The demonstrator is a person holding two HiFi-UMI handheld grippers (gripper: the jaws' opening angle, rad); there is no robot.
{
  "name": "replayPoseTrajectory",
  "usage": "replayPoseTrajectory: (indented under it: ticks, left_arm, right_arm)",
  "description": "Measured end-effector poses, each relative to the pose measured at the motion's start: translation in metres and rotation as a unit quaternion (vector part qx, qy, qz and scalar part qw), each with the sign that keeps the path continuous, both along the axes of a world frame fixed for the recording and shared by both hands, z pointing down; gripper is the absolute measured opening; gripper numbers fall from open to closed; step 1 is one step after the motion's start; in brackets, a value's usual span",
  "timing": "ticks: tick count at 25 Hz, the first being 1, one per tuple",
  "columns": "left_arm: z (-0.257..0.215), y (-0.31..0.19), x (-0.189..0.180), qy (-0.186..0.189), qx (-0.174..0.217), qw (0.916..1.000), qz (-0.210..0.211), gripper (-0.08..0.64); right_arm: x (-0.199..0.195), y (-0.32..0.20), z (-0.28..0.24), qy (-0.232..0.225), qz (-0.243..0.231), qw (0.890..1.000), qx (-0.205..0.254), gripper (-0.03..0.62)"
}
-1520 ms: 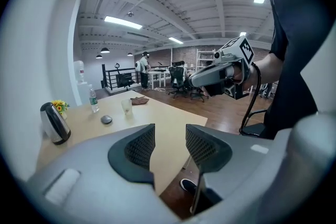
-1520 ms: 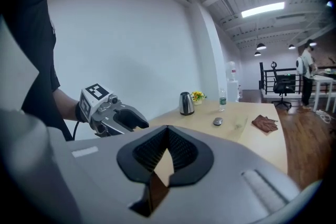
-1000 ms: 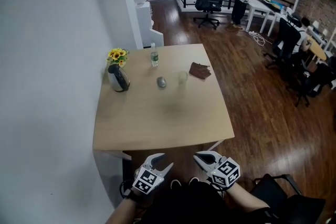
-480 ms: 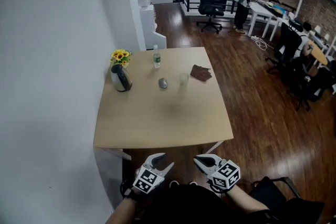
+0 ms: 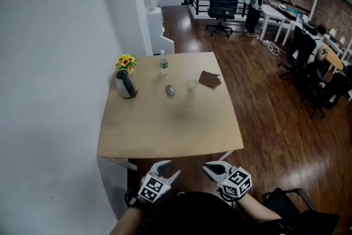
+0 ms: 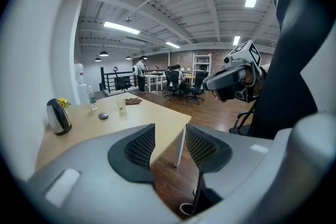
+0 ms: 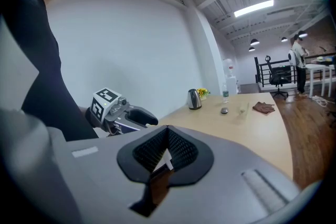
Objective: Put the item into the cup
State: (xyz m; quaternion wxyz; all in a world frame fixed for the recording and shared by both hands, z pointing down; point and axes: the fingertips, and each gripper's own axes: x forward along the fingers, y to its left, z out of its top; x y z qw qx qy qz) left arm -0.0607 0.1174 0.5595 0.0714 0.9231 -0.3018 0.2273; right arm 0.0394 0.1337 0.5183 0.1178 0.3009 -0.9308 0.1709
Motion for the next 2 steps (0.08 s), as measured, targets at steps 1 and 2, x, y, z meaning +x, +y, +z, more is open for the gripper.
replayPoseTrajectory:
  ticks: [1, 2]
  left_arm:
    - [-0.0004, -0.0009, 0.0002, -0.001, 0.0, 1.0, 0.0, 0.178]
    - [-0.0007, -0.0018, 0.0003, -0.001, 0.001, 1.0, 0.001, 0.179]
  right_arm:
    - [0.0004, -0.001, -0.0003, 0.001, 0.0, 1.0, 0.0, 0.008]
    - [0.0009, -0.0019, -0.0006, 0.001, 0.0, 1.0, 0.0, 0.008]
